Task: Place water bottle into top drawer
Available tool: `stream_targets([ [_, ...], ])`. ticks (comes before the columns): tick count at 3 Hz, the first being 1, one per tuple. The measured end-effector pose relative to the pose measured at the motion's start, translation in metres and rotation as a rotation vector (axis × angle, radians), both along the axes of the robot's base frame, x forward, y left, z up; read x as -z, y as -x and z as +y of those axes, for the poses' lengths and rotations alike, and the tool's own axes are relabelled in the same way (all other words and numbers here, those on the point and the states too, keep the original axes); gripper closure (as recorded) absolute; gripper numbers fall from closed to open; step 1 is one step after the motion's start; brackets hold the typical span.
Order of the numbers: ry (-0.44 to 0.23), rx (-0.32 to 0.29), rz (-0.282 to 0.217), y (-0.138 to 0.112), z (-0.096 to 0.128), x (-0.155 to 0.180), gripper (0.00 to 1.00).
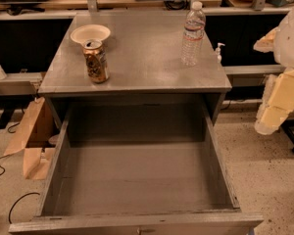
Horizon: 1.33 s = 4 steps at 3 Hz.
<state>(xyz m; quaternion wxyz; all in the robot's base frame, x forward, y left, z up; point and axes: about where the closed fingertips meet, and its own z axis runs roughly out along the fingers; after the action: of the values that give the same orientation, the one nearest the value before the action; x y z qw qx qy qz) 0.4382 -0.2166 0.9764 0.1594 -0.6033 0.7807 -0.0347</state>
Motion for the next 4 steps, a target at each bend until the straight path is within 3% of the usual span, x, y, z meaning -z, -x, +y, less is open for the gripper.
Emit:
stream_targets([
  [1,0.000,0.000,0.000,0.000,0.000,0.000,0.00],
  [2,-0.037,0.001,-0.069,-0.019,-0.003,-0.002,0.00],
  [3,-0.138,0.016,-0.188,-0.057,-0.020,-0.001,0.00],
  [4,-0.403,0.061,-0.366,-0.131,-0.043,0.010,0.00],
])
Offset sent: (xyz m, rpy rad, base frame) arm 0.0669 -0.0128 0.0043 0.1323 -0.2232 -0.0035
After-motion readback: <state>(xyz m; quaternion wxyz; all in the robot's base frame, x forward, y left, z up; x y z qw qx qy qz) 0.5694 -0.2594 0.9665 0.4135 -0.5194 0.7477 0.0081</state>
